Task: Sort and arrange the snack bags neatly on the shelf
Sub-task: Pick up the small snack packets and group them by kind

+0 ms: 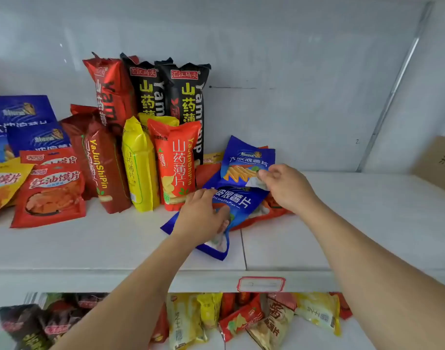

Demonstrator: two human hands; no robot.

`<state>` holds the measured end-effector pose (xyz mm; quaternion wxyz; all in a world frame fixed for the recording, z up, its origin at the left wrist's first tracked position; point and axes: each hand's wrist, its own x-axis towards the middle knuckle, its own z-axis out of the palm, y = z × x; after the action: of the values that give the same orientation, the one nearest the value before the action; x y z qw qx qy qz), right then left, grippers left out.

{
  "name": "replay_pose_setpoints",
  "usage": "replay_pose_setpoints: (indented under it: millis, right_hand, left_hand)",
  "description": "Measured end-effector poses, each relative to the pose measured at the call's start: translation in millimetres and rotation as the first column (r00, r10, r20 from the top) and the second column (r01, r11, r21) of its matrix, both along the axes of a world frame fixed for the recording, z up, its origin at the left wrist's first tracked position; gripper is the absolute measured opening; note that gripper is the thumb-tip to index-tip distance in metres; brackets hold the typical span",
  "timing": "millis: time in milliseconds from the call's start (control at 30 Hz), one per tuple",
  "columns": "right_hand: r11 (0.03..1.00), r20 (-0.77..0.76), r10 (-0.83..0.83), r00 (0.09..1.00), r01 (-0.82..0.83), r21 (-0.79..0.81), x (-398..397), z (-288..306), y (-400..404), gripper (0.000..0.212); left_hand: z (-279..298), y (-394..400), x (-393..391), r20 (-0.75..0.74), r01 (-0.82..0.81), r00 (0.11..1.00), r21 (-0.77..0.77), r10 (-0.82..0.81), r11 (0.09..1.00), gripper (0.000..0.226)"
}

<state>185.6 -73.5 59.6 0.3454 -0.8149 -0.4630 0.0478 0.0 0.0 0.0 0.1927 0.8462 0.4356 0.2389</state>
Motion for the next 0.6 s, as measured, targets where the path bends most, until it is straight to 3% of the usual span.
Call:
replay_pose_setpoints:
  millis: [100,200,300,400,600]
  right_hand:
    - [0.996,-0.071,-0.086,0.994,0.085,-0.018,20,-7,34,0.063]
    - [0.983,-0.163,-0.175,0.971,0.163,-0.088,31,-17,62,0.076]
    - [0.966,-0.153,-0.249,0.956,0.235,-0.103,39,-27,77,0.082]
    - [0.965,-0.155,-0.258,0.954,0.248,-0.081,43,-32,80,0.085]
    - [0.988,-0.304,-0.142,0.942,0.153,0.013,58,-40,78,0.081]
  left_hand:
    - [-11,9,13,-0.037,-0.045,0.998,0.036,0.046,0.998,0.053]
    - [-11,7,19,-0.072,-0.085,0.994,-0.010,0.084,0.996,0.054]
    - [-5,11,19,-0.111,-0.113,0.988,-0.085,0.103,0.990,0.059]
    - [-1,16,17,-0.085,-0.150,0.987,-0.177,0.137,0.973,0.075]
    - [3,10,25,-0.184,-0.295,0.947,-0.185,0.262,0.937,0.116]
